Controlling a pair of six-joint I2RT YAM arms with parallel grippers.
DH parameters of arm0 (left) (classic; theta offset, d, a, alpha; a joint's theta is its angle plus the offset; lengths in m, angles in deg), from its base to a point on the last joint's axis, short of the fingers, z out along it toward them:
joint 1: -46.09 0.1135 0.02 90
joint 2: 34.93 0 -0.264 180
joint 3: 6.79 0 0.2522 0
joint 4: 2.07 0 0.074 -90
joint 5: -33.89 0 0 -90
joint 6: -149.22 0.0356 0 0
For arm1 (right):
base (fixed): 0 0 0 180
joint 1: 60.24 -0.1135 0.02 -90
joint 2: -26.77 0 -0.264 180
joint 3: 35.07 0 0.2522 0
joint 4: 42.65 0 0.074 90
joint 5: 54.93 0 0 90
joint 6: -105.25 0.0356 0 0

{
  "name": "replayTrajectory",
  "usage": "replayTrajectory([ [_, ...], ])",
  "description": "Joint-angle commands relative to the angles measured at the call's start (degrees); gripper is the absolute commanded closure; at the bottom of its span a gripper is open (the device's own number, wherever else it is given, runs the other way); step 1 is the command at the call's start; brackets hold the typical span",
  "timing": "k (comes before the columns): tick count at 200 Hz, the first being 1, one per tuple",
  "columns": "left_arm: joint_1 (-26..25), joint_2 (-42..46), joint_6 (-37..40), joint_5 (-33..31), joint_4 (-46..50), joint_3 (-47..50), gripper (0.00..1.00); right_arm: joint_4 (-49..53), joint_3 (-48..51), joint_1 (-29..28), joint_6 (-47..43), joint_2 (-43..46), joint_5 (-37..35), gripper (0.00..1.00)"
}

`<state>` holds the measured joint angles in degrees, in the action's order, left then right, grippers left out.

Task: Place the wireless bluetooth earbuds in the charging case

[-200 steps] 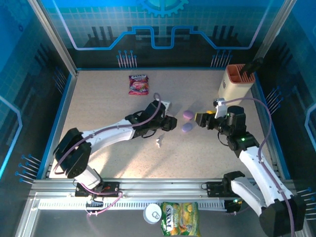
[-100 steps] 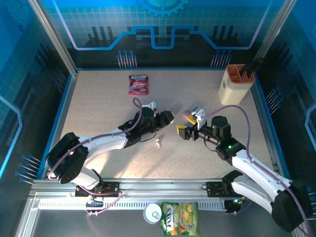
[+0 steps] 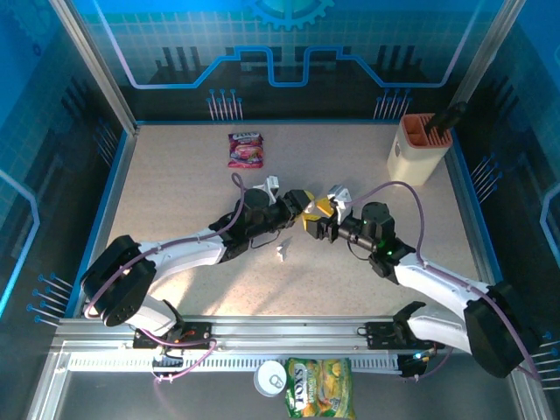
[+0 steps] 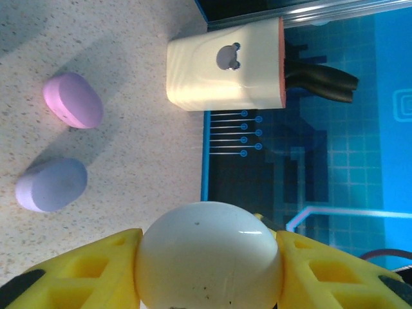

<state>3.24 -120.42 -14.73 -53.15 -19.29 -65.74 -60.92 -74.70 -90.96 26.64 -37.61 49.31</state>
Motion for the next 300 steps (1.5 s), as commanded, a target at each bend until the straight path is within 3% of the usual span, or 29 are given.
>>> replayTrajectory([
  [1, -0.02, -0.45, -2.24, 2.35, -4.37, 0.38, 0.6, -5.21, -0.56, -0.39, 1.19, -1.42, -1.14, 0.47],
  [27, 0.02, -0.59, -2.43, 2.49, -4.66, 0.45, 0.6, -6.2, -0.93, -0.13, 1.81, -2.36, -1.54, 0.57],
  [98, 0.01, -1.41, -1.99, 2.08, -4.08, 0.45, 0.6, -5.09, -1.73, -0.04, 0.47, -1.39, -2.5, 0.55],
  [167, 0.04, -1.63, -1.55, 2.01, -4.07, 0.32, 0.6, -4.88, -1.82, 0.44, 0.84, -2.13, -2.51, 0.85],
  [182, 0.0, -1.44, -1.26, 1.98, -4.04, 0.52, 0.59, -4.88, -1.92, 0.55, 0.91, -2.11, -2.14, 0.87],
  [195, 0.05, -1.42, -0.74, 2.0, -4.46, 0.69, 0.54, -4.72, -1.97, 0.57, 1.0, -1.85, -1.89, 0.88],
  [218, 0.08, -0.75, 2.94, -0.33, -11.84, 3.86, 0.3, -3.21, -1.74, 0.79, 0.61, -0.89, -1.85, 0.89],
  [240, 0.59, 1.05, 8.01, -3.16, -16.12, 6.38, 0.17, -1.79, -1.38, 1.26, 0.5, -0.1, -2.26, 0.89],
  [258, 1.48, 3.23, 14.69, -3.33, -18.27, 7.09, 0.01, -1.07, -0.9, 1.59, 0.38, 0.35, -2.75, 0.9],
  [278, 4.04, 7.16, 23.02, -2.67, -18.11, 6.85, 0.01, -1.67, 0.13, 1.91, 1.02, 0.71, -3.76, 0.91],
  [300, 5.93, 12.89, 38.61, -1.42, -9.54, 4.24, 0.01, -1.09, 0.69, 2.66, 1.87, 1.57, -3.88, 0.91],
])
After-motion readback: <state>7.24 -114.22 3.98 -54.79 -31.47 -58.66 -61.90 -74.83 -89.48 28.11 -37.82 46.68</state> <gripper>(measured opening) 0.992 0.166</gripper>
